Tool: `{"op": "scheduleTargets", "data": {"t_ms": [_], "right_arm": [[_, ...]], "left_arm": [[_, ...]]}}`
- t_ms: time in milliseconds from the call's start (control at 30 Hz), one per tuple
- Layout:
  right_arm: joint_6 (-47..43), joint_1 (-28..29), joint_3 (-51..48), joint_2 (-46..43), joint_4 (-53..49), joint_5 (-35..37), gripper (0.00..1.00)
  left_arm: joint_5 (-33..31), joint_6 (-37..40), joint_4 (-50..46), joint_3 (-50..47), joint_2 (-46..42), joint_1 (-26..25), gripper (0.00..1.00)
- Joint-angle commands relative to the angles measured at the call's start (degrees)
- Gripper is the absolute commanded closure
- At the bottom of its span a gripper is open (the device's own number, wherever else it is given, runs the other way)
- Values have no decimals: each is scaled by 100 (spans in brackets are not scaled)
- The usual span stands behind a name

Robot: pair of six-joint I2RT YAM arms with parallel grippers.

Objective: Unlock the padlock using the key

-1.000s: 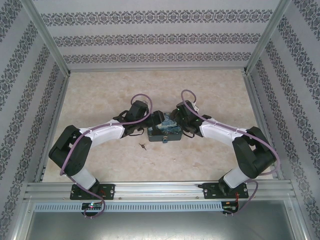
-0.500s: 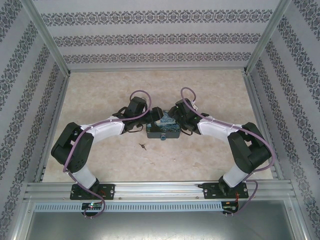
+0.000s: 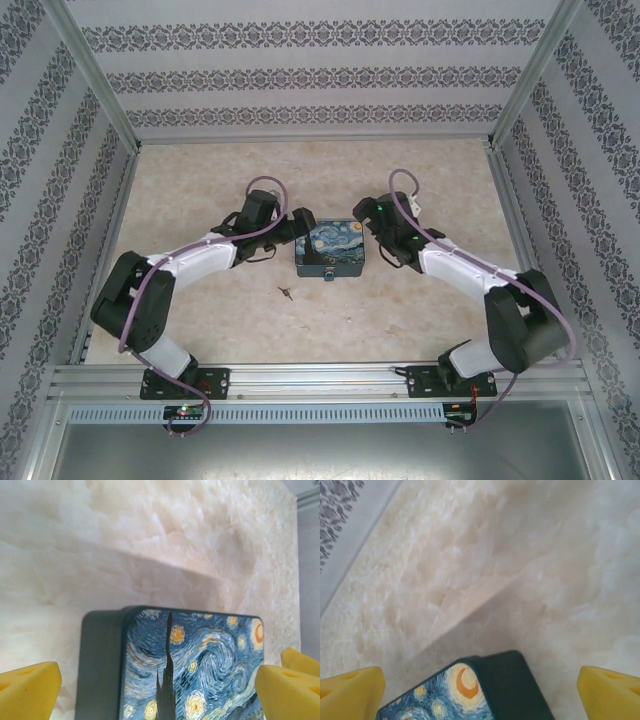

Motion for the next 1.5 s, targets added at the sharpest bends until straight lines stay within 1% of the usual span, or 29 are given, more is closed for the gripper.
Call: {"op": "scheduleTargets", "data": {"t_ms": [0, 67, 167, 233, 300, 367, 433, 600, 733, 833, 900, 967, 1033, 1067, 1167, 1233, 1333, 1467], "right_arm": [[-341, -362, -429, -354, 105, -138, 2], [-578, -589, -662, -561, 295, -431, 2], [-1222, -639, -553, -834, -220, -422, 2], [-1574, -637, -592, -1053, -289, -725, 2], [-1778, -602, -692, -1295, -198, -1207, 2], [-1909, -403, -741, -1520, -233, -1412, 2], [-2029, -64, -763, -1715, -318, -1388, 4], [-2164, 847, -691, -1785, -546, -1216, 9], [-2307, 1689, -498, -1526, -845, -839, 11], [-2476, 2242, -199, -1086, -1111, -650, 15], [-2593, 2562, 50, -722, -1272, -561, 17], [-2688, 2820, 283, -355, -1382, -519, 20], [-2813, 3037, 567, 23, -1507, -457, 23], [-2880, 3124, 674, 173, -1564, -412, 24], [-3048, 3317, 1033, 696, -1795, -261, 28], [-3135, 3401, 1195, 956, -1871, -186, 31], [-3214, 3495, 1391, 1311, -1892, -180, 36], [-3250, 3652, 1676, 1698, -1944, -92, 38]], "left_arm": [[69, 233, -133, -182, -564, 198, 1], [112, 274, -183, -332, -830, 327, 1], [115, 287, -454, -482, -1205, 515, 1], [85, 313, -712, -537, -1408, 600, 1], [-22, 322, -1054, -498, -1548, 647, 1], [-129, 399, -1559, -333, -1596, 668, 1], [-181, 500, -1908, -248, -1642, 666, 1], [-285, 490, -1890, -470, -1949, 666, 1], [-533, 355, -1869, -650, -2344, 664, 1], [-911, 58, -1678, -918, -2742, 665, 1], [-1119, -147, -1460, -1138, -3003, 666, 1], [-1269, -398, -1442, -1251, -3189, 672, 1], [-1230, -330, -1538, -1222, -3242, 693, 1], [-1221, -317, -1689, -1155, -3233, 710, 1], [-918, -279, -1908, -1013, -3065, 800, 1], [-760, -318, -1710, -1090, -3012, 804, 1], [-725, -441, -1485, -1240, -3031, 826, 1], [-765, -563, -1378, -1398, -3117, 927, 1]]}}
